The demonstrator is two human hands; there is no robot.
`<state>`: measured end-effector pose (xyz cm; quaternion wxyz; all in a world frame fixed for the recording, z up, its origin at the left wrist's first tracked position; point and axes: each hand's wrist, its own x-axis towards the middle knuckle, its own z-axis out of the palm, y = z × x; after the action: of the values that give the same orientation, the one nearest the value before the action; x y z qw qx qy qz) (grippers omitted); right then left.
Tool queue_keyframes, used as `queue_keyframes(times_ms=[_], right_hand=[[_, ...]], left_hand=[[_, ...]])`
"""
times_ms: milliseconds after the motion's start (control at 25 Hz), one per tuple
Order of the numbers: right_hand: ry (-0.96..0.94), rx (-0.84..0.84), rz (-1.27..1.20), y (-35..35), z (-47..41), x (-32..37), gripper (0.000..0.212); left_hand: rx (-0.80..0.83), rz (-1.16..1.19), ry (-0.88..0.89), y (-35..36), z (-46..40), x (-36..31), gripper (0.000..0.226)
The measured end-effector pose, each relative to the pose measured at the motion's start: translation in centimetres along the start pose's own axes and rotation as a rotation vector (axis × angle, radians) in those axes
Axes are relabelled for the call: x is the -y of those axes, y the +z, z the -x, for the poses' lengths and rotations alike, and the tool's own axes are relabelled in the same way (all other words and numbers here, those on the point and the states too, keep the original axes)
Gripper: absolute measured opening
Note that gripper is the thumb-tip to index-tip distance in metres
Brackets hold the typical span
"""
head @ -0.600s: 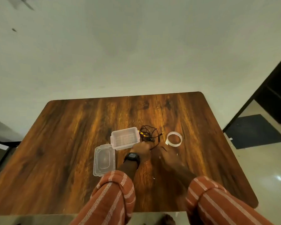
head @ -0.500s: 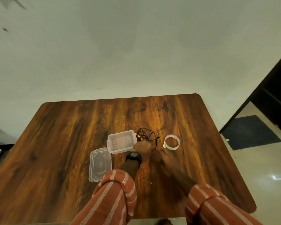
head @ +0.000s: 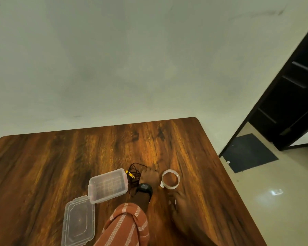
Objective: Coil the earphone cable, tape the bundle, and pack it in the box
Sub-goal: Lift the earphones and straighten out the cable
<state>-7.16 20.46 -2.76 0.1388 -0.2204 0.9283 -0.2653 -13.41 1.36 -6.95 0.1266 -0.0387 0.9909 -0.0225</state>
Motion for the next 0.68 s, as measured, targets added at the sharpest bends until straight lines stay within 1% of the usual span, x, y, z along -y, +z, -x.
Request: queue_keyframes(times_ms=[40, 80, 120, 160, 200, 240, 280, 320, 360, 400, 440, 480, 560, 640, 680], right_hand=[[0.02, -0.015, -0.063, -0.2, -0.1, 0.4, 0.043], [0.091, -0.037, -0.137, -0.4, -0.3, 1.0, 0.042], [0.161, -0.091, -0.222, -0.8, -0.8, 1.7, 0.044], [0.222, -0.115, -0.298, -1.5, -1.6, 2.5, 0.042], [0.214, -0.101, -0.382, -2.3, -2.6, 3.7, 0.03], [0.159, -0.12, -0.475, -3.1, -4.3, 4.9, 0.029], [0.093, -0.152, -0.542, -4.3, -5.6, 6.8, 0.039], [0.036, -0.169, -0.642, -6.5, -6.6, 9.0, 0.05], [-0.039, -0.15, -0.736, -8.9, -7.6, 11.3, 0.06], [-0.099, -0.108, -0.778, -11.0, -8.7, 13.5, 0.069], [-0.151, -0.046, -0.8, -13.1, -9.7, 15.4, 0.072], [-0.221, 0.034, -0.793, -15.0, -10.1, 17.2, 0.066], [-0.371, 0.168, -0.76, -17.9, -10.0, 20.1, 0.044], [-0.465, 0.189, -0.786, -20.2, -9.3, 21.9, 0.021], [-0.494, 0.16, -0.822, -21.3, -8.7, 22.8, 0.017]], left_hand=[[-0.018, 0.013, -0.009, 0.4, -0.3, 0.2, 0.043], [-0.039, 0.07, -0.026, -0.4, 0.2, 0.1, 0.043], [-0.101, 0.162, -0.072, -1.6, 0.7, 0.2, 0.039], [-0.211, 0.313, -0.134, -4.0, 1.5, 0.2, 0.033], [-0.329, 0.482, -0.203, -6.5, 2.0, 0.5, 0.026], [-0.44, 0.639, -0.254, -9.7, 2.4, 1.2, 0.021], [-0.518, 0.778, -0.291, -13.0, 3.1, 2.3, 0.017], [-0.575, 0.935, -0.287, -16.4, 3.8, 3.4, 0.014], [-0.623, 1.109, -0.265, -19.9, 5.0, 4.8, 0.01], [-0.65, 1.27, -0.224, -23.4, 6.7, 6.1, 0.009], [-0.656, 1.399, -0.167, -26.5, 8.0, 7.1, 0.011], [-0.674, 1.496, -0.113, -29.6, 9.6, 8.1, 0.014], [-0.745, 1.592, -0.022, -34.8, 13.2, 10.1, 0.016], [-0.864, 1.683, 0.016, -38.3, 16.2, 12.3, 0.011], [-0.926, 1.706, -0.007, -39.2, 17.6, 13.7, 0.009]])
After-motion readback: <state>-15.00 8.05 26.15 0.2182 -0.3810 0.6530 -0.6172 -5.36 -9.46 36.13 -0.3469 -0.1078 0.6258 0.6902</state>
